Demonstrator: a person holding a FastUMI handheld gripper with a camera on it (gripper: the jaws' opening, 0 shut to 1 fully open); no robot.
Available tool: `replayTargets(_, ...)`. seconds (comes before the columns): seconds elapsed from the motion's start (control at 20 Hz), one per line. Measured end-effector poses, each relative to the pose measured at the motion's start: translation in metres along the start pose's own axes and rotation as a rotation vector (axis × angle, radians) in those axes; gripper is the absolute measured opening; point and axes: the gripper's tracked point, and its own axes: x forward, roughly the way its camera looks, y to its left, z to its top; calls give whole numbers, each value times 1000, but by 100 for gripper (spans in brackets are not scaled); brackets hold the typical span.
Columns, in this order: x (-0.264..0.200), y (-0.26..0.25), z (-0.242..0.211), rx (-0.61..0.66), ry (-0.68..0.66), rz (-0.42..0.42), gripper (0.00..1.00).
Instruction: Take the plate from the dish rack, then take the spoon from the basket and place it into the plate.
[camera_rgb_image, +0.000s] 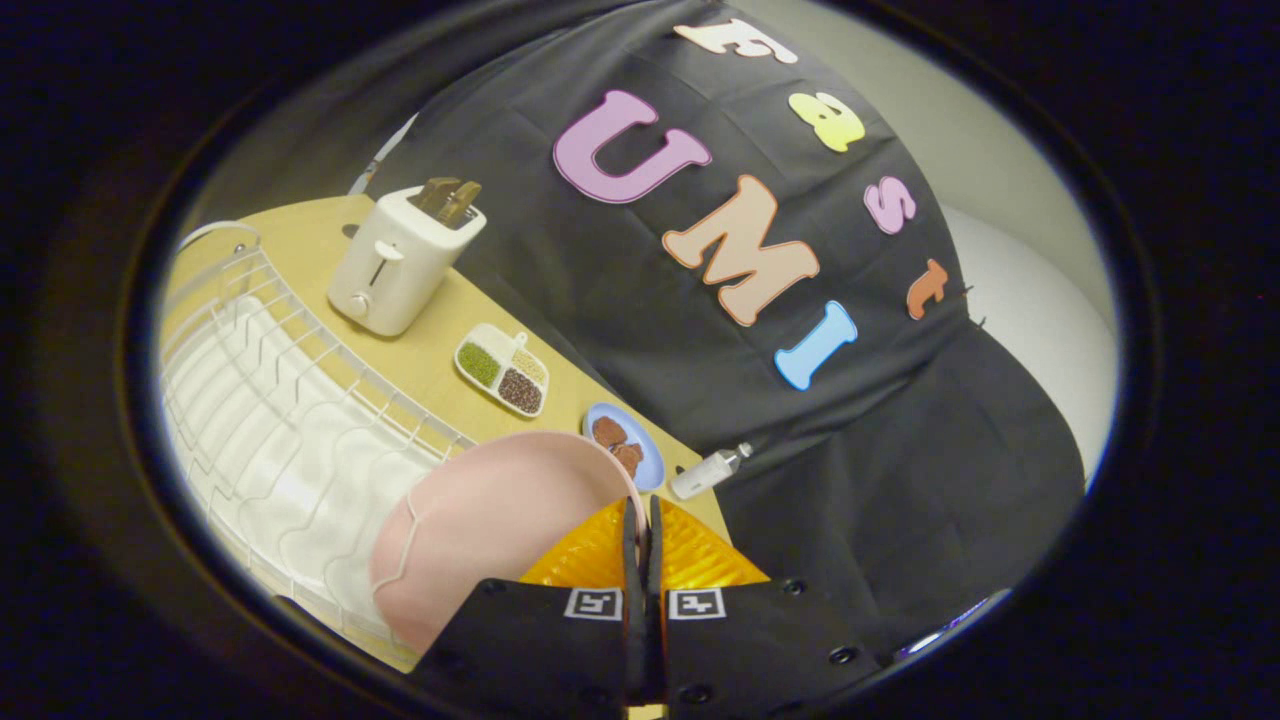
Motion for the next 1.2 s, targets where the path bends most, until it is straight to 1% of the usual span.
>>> replayTargets(0.25,0,-8,8,-54,-11,-3,3)
replayTargets(0.8,-4,-5,28,-162,-58,-1,3)
replayTargets(0.85,-4,-5,29,-177,-59,-6,3)
replayTargets(0.95,-4,-22,39,-213,-77,-44,3)
replayTargets(1.05,0,-33,38,-175,-64,-41,3)
replayTargets(1.2,-2,-57,40,-141,-67,-58,3)
